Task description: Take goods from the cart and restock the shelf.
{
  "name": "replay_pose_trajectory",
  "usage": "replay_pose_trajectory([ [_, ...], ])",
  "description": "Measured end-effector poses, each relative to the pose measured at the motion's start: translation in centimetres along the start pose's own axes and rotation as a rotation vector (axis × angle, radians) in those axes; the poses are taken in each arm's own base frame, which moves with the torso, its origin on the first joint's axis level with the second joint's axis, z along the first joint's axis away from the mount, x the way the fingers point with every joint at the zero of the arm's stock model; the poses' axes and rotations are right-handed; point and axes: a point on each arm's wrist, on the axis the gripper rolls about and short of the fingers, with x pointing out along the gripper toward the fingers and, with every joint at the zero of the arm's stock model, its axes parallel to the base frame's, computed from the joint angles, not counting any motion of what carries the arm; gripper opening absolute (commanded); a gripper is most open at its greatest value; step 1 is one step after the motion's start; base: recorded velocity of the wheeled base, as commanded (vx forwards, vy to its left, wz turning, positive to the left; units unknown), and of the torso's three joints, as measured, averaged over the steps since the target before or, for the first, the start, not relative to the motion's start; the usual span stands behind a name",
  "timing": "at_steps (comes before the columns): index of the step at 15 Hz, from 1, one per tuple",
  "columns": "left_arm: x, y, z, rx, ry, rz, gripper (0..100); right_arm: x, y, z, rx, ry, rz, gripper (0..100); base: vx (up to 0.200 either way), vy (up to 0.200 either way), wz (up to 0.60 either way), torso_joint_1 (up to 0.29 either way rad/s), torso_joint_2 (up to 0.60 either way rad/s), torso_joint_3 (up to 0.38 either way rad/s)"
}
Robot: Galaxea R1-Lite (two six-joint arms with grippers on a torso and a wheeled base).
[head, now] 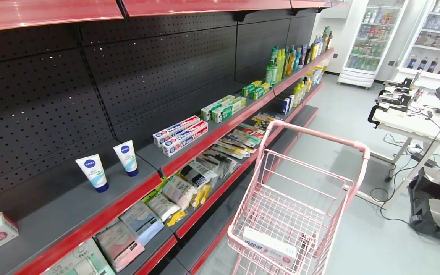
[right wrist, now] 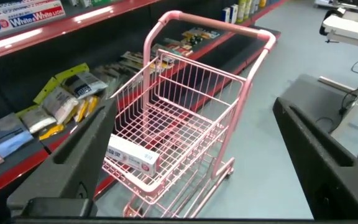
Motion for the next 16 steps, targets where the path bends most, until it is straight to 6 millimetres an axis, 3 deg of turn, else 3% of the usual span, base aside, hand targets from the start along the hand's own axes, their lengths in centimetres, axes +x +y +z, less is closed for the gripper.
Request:
replay_pose_trajectory([
  [11, 0.0, 0.0, 0.0, 0.003, 0.000, -0.001, 100, 0.4, 0.1, 0.3, -0.051, 0.053, -0.048, 100, 0.000, 0.000, 0.00, 0.000, 0.00, 0.000],
  [13, 0.0, 0.0, 0.0, 0.003, 0.000, -0.001, 100, 0.3, 0.1, 2.4, -0.008, 0.010, -0.039, 100, 0.000, 0.000, 0.00, 0.000, 0.00, 0.000],
  [16, 0.0, 0.0, 0.0, 0.000, 0.000, -0.002, 100, 1.5, 0.0, 9.3, 0.047, -0.014, -0.012, 100, 0.000, 0.000, 0.00, 0.000, 0.00, 0.000],
])
